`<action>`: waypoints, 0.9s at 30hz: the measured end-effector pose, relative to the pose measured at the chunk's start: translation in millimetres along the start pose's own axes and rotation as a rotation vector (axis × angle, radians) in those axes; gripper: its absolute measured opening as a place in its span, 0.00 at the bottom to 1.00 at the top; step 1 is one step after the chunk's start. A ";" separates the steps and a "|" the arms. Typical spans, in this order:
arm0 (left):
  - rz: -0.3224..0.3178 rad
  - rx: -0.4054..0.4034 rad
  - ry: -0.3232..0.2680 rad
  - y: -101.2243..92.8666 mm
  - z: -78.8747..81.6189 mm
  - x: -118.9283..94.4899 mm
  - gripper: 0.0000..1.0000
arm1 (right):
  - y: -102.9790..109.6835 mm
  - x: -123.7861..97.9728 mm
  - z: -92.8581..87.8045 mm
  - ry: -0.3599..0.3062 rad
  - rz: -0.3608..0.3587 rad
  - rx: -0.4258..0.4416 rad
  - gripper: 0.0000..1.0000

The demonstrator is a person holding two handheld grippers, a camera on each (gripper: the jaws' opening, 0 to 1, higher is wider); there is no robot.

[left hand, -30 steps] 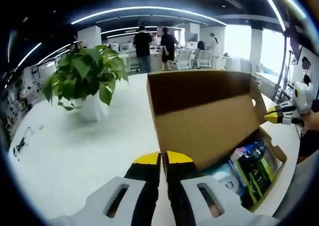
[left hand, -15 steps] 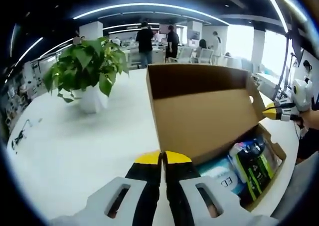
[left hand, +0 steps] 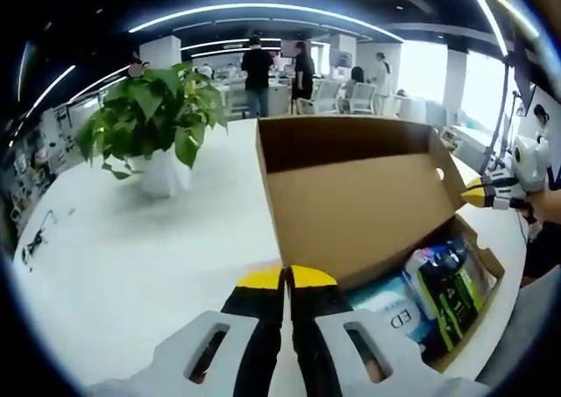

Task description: Operate the shoe box by opening the lid, removing the specified soft item, and placing it in the target area until the item is outside and the box remains undamaged.

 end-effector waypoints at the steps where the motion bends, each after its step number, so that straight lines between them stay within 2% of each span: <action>1: 0.001 0.002 0.001 0.2 0.5 0.9 0.00 | -0.4 0.5 -0.1 0.002 0.001 0.002 0.01; 27: 0.000 0.013 0.029 11.5 4.7 21.3 0.00 | -4.1 15.8 -2.6 0.023 0.018 -0.013 0.03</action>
Point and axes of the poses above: the point that each gripper's makers call its tool centre point, and the gripper's own axes: x roughly forward along the fingers, y roughly to its left, z roughly out of its top, the point moved 1 cm from there along -x, roughly backward along the fingers, and after that the axes turned 13 degrees about -z, right-handed, at the moved point
